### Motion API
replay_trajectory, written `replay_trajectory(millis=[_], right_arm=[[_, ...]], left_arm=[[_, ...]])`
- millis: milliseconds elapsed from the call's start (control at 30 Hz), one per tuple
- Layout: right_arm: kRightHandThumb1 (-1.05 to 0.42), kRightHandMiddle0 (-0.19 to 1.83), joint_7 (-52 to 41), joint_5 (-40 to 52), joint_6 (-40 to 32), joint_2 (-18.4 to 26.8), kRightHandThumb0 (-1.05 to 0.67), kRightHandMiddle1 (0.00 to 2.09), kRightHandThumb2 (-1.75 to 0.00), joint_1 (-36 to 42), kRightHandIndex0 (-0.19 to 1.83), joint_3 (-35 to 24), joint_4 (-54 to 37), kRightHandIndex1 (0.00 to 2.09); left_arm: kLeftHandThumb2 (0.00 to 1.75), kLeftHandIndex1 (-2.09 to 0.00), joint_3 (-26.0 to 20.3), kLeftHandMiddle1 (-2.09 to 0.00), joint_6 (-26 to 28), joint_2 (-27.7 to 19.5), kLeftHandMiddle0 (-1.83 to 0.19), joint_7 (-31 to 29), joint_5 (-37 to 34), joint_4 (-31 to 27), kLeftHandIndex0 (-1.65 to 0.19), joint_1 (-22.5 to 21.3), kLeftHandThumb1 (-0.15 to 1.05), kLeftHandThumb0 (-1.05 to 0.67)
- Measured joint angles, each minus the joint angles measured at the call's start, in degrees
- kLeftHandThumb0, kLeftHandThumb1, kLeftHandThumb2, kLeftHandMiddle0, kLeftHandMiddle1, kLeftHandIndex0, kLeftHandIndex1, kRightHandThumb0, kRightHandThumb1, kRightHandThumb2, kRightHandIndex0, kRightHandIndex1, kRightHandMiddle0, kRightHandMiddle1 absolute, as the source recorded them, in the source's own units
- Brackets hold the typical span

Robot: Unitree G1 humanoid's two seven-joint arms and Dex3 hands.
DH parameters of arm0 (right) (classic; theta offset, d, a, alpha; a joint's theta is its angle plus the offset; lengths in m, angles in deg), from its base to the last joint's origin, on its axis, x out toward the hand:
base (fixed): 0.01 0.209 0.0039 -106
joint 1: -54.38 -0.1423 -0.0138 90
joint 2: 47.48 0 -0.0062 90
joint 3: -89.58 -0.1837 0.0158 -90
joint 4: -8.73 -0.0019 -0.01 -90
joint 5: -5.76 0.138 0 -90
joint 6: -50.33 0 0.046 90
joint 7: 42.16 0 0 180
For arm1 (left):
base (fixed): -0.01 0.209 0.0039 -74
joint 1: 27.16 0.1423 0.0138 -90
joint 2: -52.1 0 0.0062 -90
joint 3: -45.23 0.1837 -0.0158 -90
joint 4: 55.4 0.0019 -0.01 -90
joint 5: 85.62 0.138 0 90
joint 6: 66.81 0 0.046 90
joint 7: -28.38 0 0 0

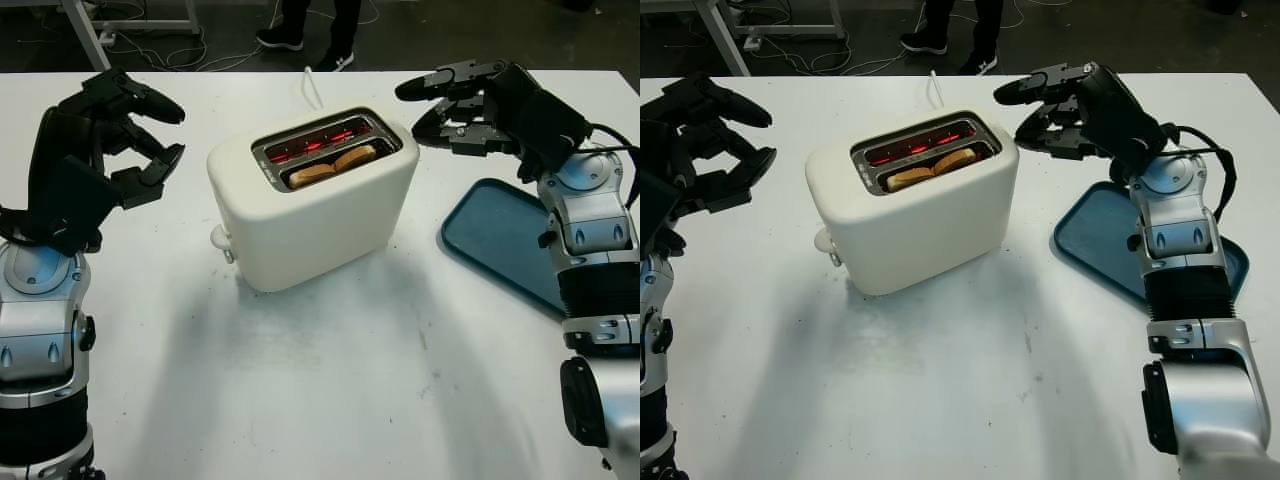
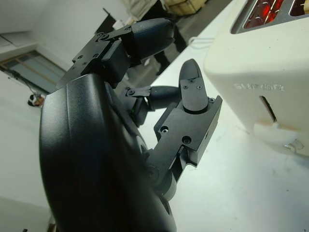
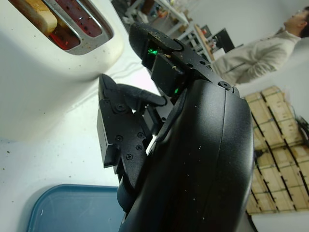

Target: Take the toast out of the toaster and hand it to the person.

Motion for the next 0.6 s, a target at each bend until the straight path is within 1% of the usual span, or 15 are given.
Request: replay_trajectory(millis=[600], right_arm=[[-0.92,0.93,-0.4,0.4,0.1,0.0,0.12,0.06,-0.05,0.0,0.63,0.1,0.5,1.06]], left_arm=[[0.55,-1.24,-0.1,-1.57,-0.4,0.1,-0.56,0.1,-0.1,0.8,-0.52,0.0,0.66,-0.04]])
